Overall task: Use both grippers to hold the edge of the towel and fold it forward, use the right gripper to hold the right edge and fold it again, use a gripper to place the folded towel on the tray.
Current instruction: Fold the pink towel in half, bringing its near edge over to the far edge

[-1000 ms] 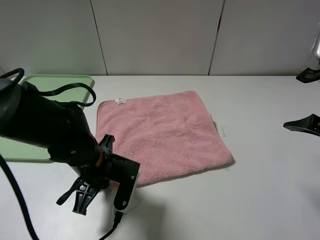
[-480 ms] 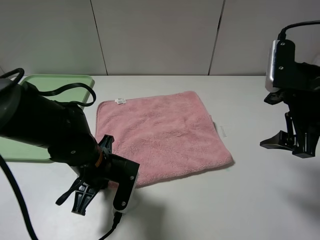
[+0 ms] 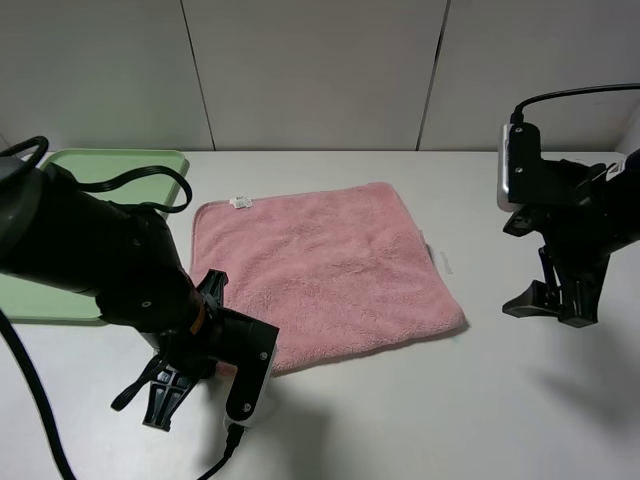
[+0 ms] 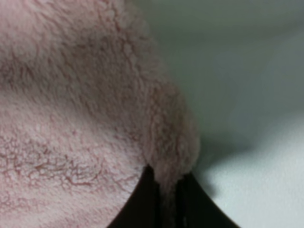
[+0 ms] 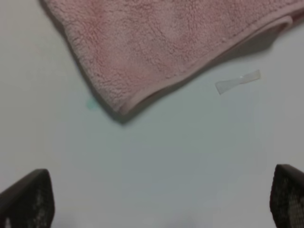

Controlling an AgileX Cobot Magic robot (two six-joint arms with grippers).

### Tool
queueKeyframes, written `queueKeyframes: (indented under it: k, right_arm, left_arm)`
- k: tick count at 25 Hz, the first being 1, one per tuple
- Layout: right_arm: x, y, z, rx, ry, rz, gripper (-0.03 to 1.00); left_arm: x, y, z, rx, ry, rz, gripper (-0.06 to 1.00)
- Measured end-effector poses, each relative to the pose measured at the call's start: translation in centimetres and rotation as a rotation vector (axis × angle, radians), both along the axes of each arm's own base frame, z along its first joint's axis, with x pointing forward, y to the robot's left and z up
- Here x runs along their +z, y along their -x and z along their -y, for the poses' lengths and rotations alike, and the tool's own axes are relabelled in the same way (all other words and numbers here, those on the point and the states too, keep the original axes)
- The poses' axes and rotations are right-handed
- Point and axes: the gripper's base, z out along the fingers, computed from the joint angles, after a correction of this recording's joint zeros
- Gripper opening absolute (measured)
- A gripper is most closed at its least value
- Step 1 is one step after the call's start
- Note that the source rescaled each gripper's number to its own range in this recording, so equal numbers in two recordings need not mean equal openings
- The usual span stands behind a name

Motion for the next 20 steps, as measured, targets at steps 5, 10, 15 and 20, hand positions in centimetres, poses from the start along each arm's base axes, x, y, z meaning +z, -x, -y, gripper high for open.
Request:
queueKeyframes:
  k: [5, 10, 15, 20]
  right_arm:
    - [-1.3, -0.6, -0.1, 0.031, 0.015, -0.024, 1.00]
    - [-2.5, -1.1, -0.5, 0.063, 0.029, -0.039, 1.00]
    - [-3.9, -1.3, -2.6, 0.139, 0.042, -0.032, 1.00]
    - [-5.8, -1.2, -4.6, 0.201, 0.057, -0.050, 1.00]
  left_arm:
    - [0.0, 0.0, 0.0, 0.000, 0.000, 0.000, 0.01]
    - [0.0, 0.0, 0.0, 0.000, -0.001, 0.000, 0.01]
    - [0.0, 0.0, 0.0, 0.000, -0.001, 0.000, 0.00]
    - [0.0, 0.0, 0.0, 0.000, -0.001, 0.000, 0.00]
